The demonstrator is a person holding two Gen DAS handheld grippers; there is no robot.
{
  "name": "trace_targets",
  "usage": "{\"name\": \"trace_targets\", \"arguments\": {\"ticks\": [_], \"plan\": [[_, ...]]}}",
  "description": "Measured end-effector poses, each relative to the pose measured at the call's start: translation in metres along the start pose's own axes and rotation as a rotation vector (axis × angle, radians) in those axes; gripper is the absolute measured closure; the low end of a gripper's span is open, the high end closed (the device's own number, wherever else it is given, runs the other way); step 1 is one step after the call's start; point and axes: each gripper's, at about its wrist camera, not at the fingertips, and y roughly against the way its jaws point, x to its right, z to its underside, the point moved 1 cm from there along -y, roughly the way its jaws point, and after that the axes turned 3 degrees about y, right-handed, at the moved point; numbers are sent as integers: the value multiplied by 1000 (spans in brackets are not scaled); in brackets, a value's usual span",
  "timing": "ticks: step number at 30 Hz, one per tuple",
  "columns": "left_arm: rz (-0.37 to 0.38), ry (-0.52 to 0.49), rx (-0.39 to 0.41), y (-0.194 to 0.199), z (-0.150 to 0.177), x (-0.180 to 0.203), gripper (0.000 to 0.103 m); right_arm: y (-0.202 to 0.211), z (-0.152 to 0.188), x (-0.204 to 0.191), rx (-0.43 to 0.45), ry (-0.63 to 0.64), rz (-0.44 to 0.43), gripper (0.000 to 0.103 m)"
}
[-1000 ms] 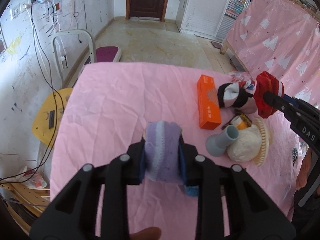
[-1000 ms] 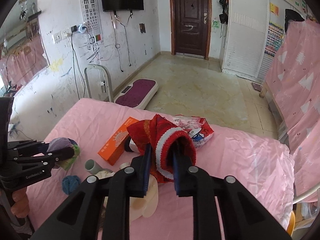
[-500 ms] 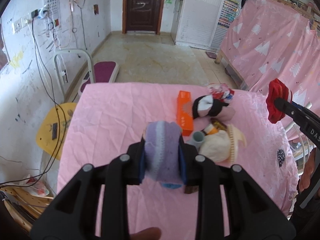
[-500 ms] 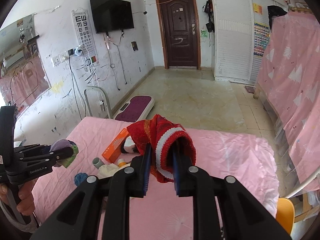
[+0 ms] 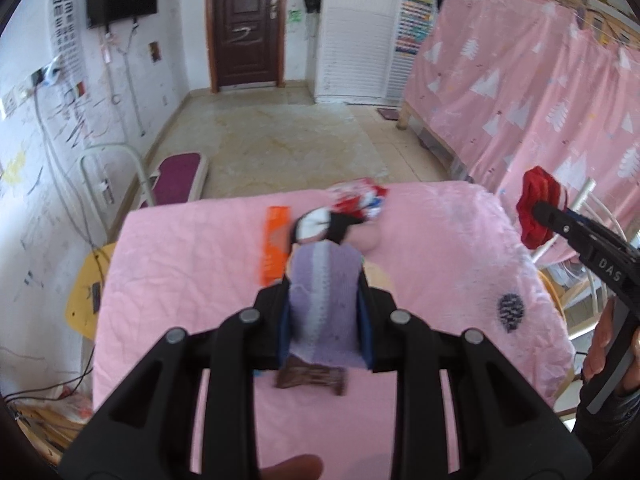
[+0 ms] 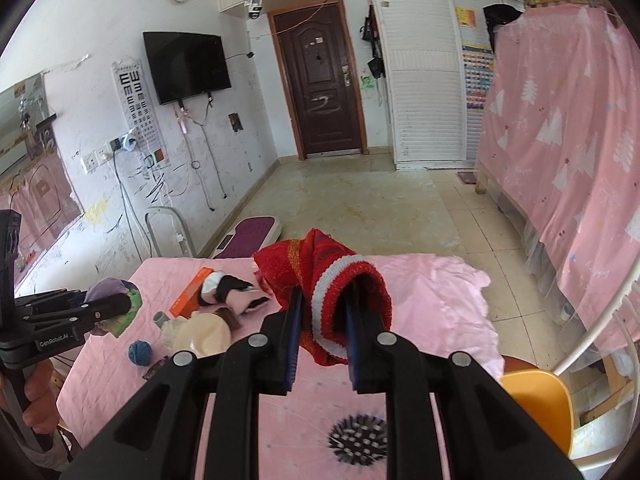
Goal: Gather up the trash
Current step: 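Carry the cloth and hat to the orange bucket and open both tools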
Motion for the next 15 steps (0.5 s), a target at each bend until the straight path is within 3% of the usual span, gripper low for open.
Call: {"name": "trace_targets", "arguments": {"ticks": [15], "plan": [[122,-174,-5,-10,-8,122,78,54,37,98,55,-127,99,94]]}}
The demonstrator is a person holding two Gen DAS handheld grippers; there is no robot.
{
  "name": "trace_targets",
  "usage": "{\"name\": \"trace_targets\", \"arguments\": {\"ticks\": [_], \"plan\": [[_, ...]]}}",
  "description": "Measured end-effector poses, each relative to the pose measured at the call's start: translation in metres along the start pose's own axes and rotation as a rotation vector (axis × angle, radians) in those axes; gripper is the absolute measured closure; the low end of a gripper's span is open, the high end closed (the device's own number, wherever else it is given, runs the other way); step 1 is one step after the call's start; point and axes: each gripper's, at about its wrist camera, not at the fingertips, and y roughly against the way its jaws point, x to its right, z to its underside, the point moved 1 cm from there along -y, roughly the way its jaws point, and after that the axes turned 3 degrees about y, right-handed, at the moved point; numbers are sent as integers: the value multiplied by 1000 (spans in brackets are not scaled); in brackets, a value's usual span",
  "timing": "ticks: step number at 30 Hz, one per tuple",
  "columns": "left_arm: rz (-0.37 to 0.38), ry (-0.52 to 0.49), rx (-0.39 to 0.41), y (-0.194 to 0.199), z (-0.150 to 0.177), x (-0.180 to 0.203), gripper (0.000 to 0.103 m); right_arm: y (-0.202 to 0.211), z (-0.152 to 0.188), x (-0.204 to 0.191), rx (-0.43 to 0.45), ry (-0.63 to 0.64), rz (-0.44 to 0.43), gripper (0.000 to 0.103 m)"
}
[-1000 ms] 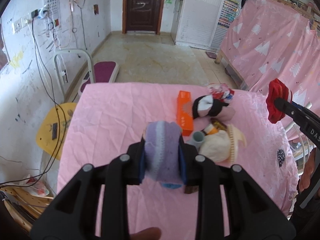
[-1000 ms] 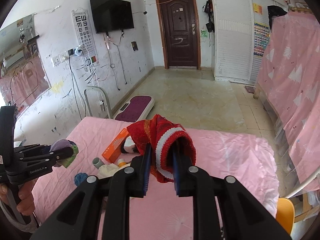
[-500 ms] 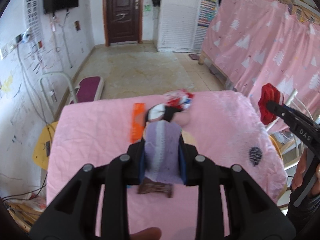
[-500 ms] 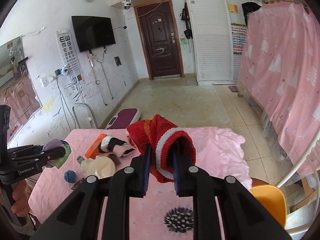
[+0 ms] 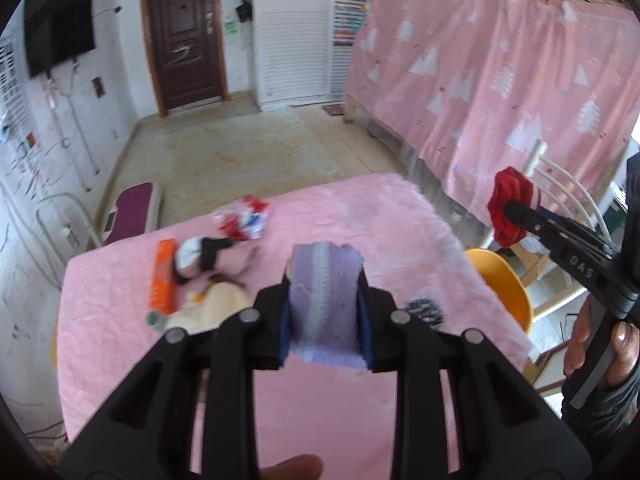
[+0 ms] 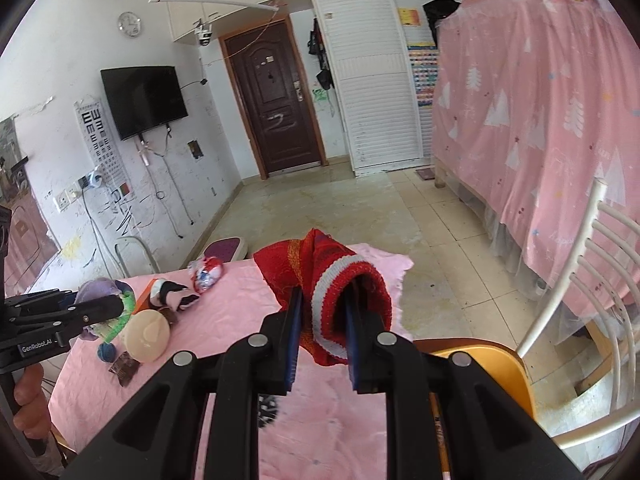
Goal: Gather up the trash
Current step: 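Carry the cloth and hat to the orange bucket and open both tools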
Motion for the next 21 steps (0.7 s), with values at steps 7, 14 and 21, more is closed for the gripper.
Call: {"name": "trace_targets", "arguments": {"ticks": [7,14,21], "plan": [[86,-79,2,-11,-7,51,78,15,23,52,-2,-52,73,94],[189,-148,-30,-34,-13,110,78,14,46,93,-47,-85,132,94],[272,-185,-92,-62,-17,158,78,12,72,121,-83,-120,158,94]]}}
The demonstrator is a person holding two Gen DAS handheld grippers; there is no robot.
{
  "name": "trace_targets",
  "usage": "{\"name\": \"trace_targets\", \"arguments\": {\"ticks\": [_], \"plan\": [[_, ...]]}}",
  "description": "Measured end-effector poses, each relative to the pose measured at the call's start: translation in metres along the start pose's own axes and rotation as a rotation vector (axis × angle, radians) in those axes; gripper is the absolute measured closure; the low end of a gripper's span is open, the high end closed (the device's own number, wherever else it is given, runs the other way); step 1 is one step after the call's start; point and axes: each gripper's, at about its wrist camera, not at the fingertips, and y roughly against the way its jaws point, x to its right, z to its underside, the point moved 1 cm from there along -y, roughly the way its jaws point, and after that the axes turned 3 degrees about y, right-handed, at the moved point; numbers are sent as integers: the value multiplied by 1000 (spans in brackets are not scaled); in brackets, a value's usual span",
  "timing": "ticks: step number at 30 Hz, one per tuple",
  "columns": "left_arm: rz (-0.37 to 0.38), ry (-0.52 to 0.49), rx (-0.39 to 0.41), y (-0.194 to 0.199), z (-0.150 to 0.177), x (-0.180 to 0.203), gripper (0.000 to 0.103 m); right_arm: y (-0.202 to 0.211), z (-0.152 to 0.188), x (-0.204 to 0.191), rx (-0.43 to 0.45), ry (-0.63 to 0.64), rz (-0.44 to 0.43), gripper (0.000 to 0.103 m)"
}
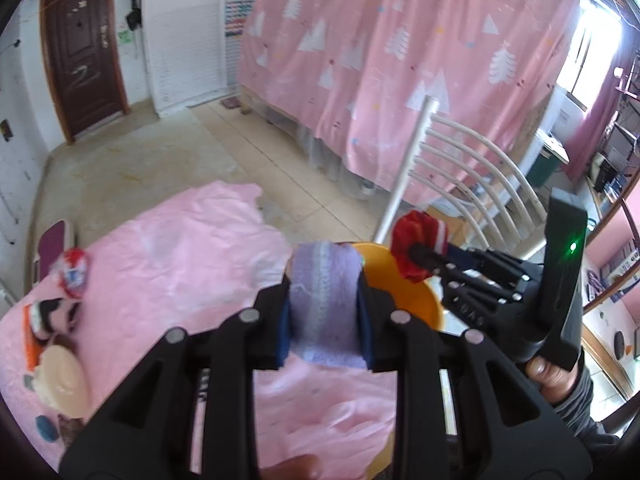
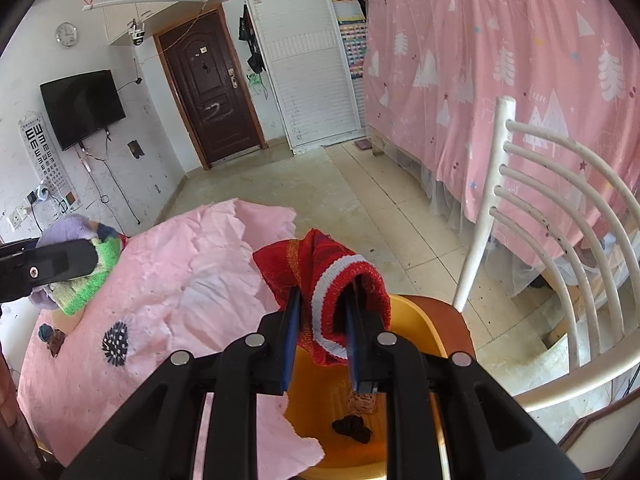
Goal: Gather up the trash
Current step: 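Carry the cloth and hat to the orange bucket and open both tools, then move both open tools back over the table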
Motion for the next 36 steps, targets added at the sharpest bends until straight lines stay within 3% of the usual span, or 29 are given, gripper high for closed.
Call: {"name": "trace_targets", "arguments": {"ticks": [10,17,33,36], "plan": [[40,-19,-62,-39,-8,34,78,-14,12,27,-44,-56,-18,89],[49,-17,-79,-53,-13,42,60,-18,15,33,-57,-73,-33,88],[57,26,-31,-20,-8,18,60,-6,2,12,-39,-38,-5,88],[55,52,-16,-9,-5,5,58,-2,-4,-4,-29,-12,-6,76]]}}
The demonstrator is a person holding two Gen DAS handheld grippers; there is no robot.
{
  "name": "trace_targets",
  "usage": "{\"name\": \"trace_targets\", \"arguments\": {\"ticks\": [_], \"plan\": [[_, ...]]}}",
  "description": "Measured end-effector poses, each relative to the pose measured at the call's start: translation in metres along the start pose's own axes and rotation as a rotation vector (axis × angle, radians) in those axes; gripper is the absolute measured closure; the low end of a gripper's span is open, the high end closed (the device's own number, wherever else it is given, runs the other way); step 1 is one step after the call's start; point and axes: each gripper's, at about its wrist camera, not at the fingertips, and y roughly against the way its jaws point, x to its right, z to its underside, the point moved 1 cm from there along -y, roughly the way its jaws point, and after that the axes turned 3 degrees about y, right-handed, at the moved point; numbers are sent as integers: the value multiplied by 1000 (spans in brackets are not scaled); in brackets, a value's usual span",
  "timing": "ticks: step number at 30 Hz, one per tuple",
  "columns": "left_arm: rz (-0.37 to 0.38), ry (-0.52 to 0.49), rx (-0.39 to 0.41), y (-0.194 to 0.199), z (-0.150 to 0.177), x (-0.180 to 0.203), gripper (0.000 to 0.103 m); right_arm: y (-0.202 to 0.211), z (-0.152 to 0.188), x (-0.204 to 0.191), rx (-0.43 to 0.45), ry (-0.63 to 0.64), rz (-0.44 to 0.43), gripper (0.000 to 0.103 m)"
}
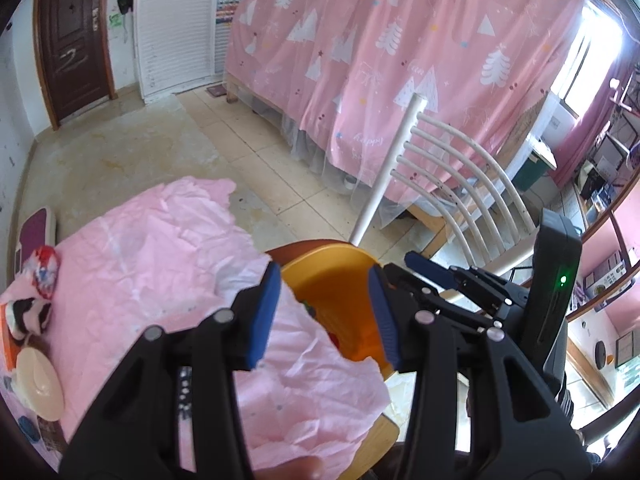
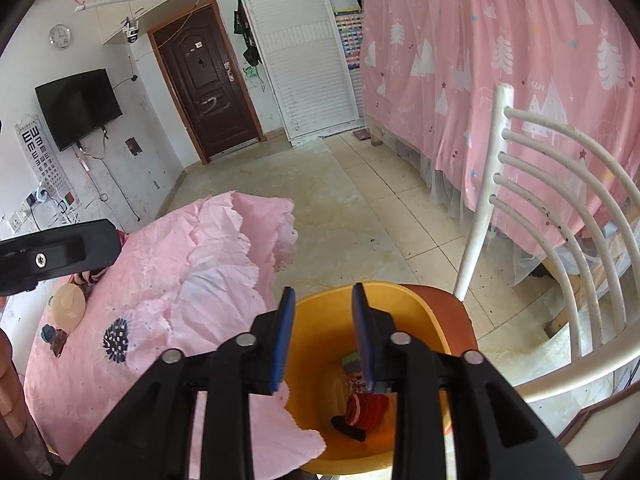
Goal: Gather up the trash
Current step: 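Move both open tools back over the table, then grasp the black-and-white sock with the left tool while the right tool grasps the red wrapper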
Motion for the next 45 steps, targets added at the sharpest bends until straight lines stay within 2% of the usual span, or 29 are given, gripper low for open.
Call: {"name": "trace_targets", "arguments": {"ticks": [2,4,12,16,25,34,45], "plan": [[-6,14,13,8,1,-8,51,2,-5,-11,9,13,1,52],[-13,29,29,17,3,-18,51,4,-10,-25,24,35,0,47],[-43,98,91,55,9,-60,51,-2,-30,-80,30,113,-36,47],[-66,137,118,72,13,-87,47,-9,-41,-112,30,157,-53,47],[-146,213,150,105,21,-148,47,-31,-61,-175,13,247,-90,47],[-233,277,133,122,23,-210,47,-65,-74,-236,-17,314,-119,47],[-247,305,44,108,26,-266,46,-105,-95,-283,-50,335,-154,47]]}}
